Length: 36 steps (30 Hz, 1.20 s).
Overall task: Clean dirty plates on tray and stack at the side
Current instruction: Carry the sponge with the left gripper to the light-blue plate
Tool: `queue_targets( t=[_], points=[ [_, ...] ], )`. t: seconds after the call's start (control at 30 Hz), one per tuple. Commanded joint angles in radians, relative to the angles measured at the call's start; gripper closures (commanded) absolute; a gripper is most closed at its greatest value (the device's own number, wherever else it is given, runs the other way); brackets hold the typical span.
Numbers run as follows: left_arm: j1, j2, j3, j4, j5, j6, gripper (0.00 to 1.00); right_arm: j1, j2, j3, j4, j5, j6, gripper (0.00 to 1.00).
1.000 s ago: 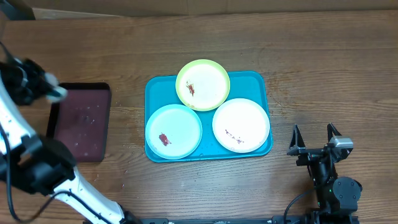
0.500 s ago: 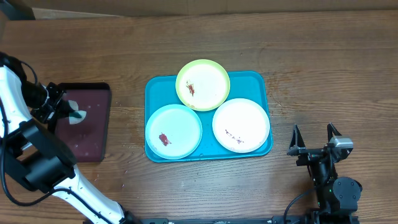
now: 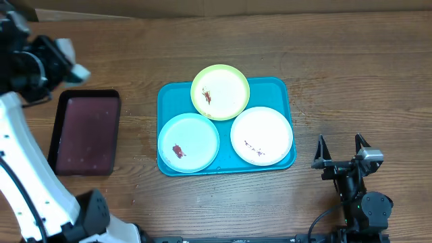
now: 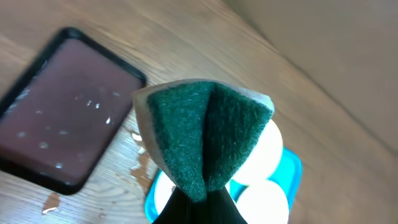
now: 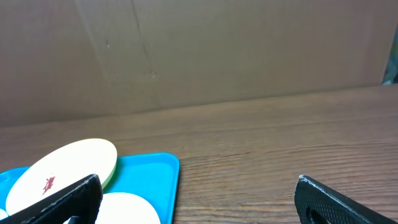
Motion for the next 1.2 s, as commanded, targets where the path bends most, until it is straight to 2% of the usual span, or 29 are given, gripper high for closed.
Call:
queue_targets(
  t=[0.0, 0.2, 0.43, 0.6, 0.73, 0.83, 1.07, 1.17],
  points=[
    [-0.111, 0.039, -0.114, -0.002, -0.009, 0.035, 0.96, -0.006, -0.012, -0.01, 0.005, 0.007, 0.0, 0.0],
    [-0.376, 0.043, -0.423, 0.058, -0.013, 0.041, 0.96, -0.006, -0.012, -0.01, 0.005, 0.007, 0.0, 0.0],
    [-0.616, 0.043, -0.842, 0.407, -0.036, -0.054, 0.96, -0.006, -0.012, -0.01, 0.005, 0.007, 0.0, 0.0],
    [-0.75, 0.043, -1.049, 0.63, -0.211, -0.188, 0.96, -0.006, -0.012, -0.01, 0.005, 0.007, 0.0, 0.0],
    [-0.793, 0.043, -1.136, 0.689, -0.365, -0.349, 0.96, -0.006, -0.012, -0.01, 0.005, 0.007, 0.0, 0.0],
    [-0.791, 0.043, -1.194, 0.744, -0.402, -0.436, 0.96, -0.006, -0.012, -0.01, 0.005, 0.007, 0.0, 0.0],
    [-0.798, 0.043, -1.296, 0.995, -0.327, -0.373, 0.95, -0.006, -0.012, -0.01, 0.005, 0.007, 0.0, 0.0],
    [-0.801, 0.043, -1.298, 0.996, -0.304, -0.373, 0.92, -0.006, -0.012, -0.01, 0.005, 0.007, 0.0, 0.0]
  ],
)
